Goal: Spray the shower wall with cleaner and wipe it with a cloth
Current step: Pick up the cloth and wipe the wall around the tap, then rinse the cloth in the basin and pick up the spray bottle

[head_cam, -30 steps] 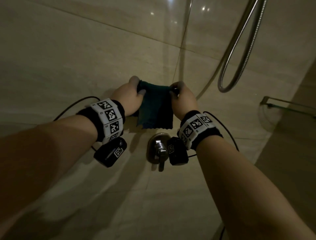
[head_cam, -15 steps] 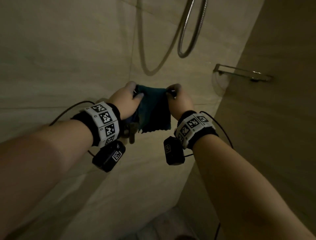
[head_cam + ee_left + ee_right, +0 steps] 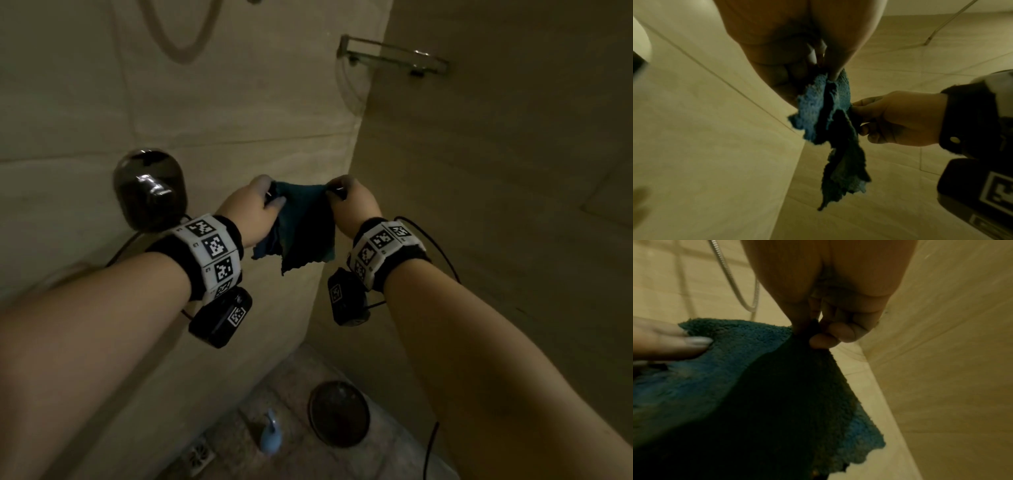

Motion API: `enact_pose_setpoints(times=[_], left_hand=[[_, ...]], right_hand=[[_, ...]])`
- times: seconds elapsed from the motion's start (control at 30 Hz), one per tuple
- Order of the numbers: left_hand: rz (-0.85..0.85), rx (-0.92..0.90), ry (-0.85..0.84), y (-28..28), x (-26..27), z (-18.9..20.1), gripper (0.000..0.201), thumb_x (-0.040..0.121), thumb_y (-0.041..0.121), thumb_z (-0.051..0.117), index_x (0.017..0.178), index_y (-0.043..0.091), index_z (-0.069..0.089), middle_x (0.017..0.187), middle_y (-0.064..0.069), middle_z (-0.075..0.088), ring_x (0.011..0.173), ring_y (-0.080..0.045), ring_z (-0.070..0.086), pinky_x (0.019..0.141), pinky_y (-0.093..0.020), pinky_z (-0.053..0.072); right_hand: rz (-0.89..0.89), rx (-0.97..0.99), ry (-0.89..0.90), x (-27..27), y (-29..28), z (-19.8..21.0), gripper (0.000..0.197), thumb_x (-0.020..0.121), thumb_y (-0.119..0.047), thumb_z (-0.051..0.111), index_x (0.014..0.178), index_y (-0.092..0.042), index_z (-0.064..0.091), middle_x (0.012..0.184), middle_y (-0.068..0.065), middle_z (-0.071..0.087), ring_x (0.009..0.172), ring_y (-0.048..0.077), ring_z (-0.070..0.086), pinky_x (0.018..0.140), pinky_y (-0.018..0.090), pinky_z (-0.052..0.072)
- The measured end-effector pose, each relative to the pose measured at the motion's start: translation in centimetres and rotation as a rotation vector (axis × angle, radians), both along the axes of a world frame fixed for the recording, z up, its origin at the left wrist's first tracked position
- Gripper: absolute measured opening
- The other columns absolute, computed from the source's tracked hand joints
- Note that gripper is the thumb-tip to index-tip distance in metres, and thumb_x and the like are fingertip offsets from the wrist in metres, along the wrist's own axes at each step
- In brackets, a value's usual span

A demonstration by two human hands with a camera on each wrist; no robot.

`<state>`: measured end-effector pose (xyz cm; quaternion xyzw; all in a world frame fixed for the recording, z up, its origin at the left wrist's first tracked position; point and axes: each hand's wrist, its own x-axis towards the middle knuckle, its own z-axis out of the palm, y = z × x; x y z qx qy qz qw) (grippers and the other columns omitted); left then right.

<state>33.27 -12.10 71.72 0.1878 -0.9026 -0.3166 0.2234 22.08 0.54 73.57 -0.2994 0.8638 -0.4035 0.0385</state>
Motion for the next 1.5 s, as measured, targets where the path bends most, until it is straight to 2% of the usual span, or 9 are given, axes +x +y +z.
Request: enact_pose_setpoints(times=[0.13,0.33,0.53,0.8,0.9,1.07,1.23,1.37,1.5], left_hand=[[-0.044,0.026,-0.015,1.8,-2.3,-2.5,0.032,0.100,0.025,0.041,0.119,-0.001,0.044,0.103,-0.024,0.060,0.091,-0.036,0.059,0.070,-0.033,0.040],[-0.124,0.058,-0.054,5.0,-6.0,-6.5,0.026,0.101,0.020,0.036,0.118,0.001,0.043,0.101,-0.026,0.059,0.085,-0.035,0.059,0.065,-0.031,0.037],[-0.176,0.154,-0.054,7.7,-10.1,-10.7,0.026,0.101,0.014,0.035,0.123,0.004,0.044,0.109,-0.021,0.060,0.090,-0.027,0.057,0.070,-0.026,0.037],[-0.264,0.240,-0.143,9.4,-16.5,-18.6,0.026,0.101,0.013,0.035,0.124,0.004,0.046,0.114,-0.019,0.060,0.105,-0.030,0.058,0.083,-0.031,0.044],[-0.270,0.280,-0.180,9.8,-18.6,-22.5,0.025,0.101,0.013,0.036,0.121,0.003,0.047,0.114,-0.019,0.060,0.107,-0.030,0.058,0.084,-0.032,0.044],[-0.241,0.332,-0.260,10.1,-21.1,-30.1,0.028,0.101,0.016,0.036,0.123,0.003,0.046,0.116,-0.016,0.059,0.109,-0.029,0.057,0.082,-0.028,0.042],[-0.175,0.417,-0.344,10.9,-22.9,-39.3,0.031,0.101,0.021,0.036,0.125,0.002,0.043,0.122,-0.021,0.056,0.112,-0.034,0.055,0.095,-0.040,0.046],[-0.151,0.459,-0.395,11.7,-24.2,-46.5,0.035,0.101,0.019,0.037,0.132,0.003,0.038,0.130,-0.021,0.052,0.119,-0.035,0.052,0.098,-0.040,0.042],[-0.130,0.472,-0.435,11.9,-25.2,-54.4,0.046,0.099,0.022,0.043,0.141,0.010,0.031,0.141,-0.017,0.044,0.127,-0.033,0.046,0.105,-0.043,0.041]], right_hand=[[-0.042,0.037,-0.011,-1.6,2.7,-2.1,0.028,0.099,-0.022,0.044,0.125,-0.017,0.051,0.125,0.011,0.058,0.109,0.027,0.058,0.084,0.032,0.048],[-0.085,0.035,-0.113,-5.3,6.5,-6.6,0.031,0.098,-0.024,0.046,0.127,-0.014,0.051,0.124,0.010,0.059,0.109,0.026,0.060,0.089,0.034,0.050],[-0.059,0.049,-0.388,-9.4,9.7,-13.5,0.049,0.096,-0.038,0.049,0.139,-0.016,0.041,0.134,0.009,0.055,0.120,0.023,0.055,0.090,0.027,0.042],[-0.098,-0.161,-0.840,-15.1,11.3,-24.8,0.045,0.097,-0.028,0.051,0.138,-0.013,0.043,0.134,0.011,0.054,0.118,0.026,0.054,0.092,0.033,0.044],[-0.129,-0.281,-0.961,-16.6,11.9,-29.1,0.039,0.097,-0.015,0.050,0.134,-0.004,0.047,0.118,0.013,0.061,0.101,0.027,0.058,0.086,0.034,0.049],[-0.190,-0.278,-0.941,-18.8,13.3,-36.2,0.022,0.094,-0.017,0.057,0.115,-0.011,0.056,0.126,0.016,0.059,0.114,0.032,0.057,0.104,0.048,0.044],[-0.233,-0.232,-0.905,-19.9,14.5,-43.5,0.003,0.096,-0.016,0.053,0.099,-0.017,0.051,0.101,0.000,0.060,0.097,0.024,0.058,0.081,0.032,0.050],[-0.234,-0.222,-0.930,-20.5,15.0,-50.2,0.017,0.097,-0.018,0.051,0.114,-0.019,0.050,0.130,0.010,0.055,0.113,0.028,0.055,0.102,0.044,0.044],[-0.276,-0.251,-0.986,-21.2,15.2,-58.2,0.018,0.097,-0.011,0.049,0.114,-0.016,0.053,0.125,0.009,0.055,0.114,0.027,0.054,0.106,0.049,0.041]])
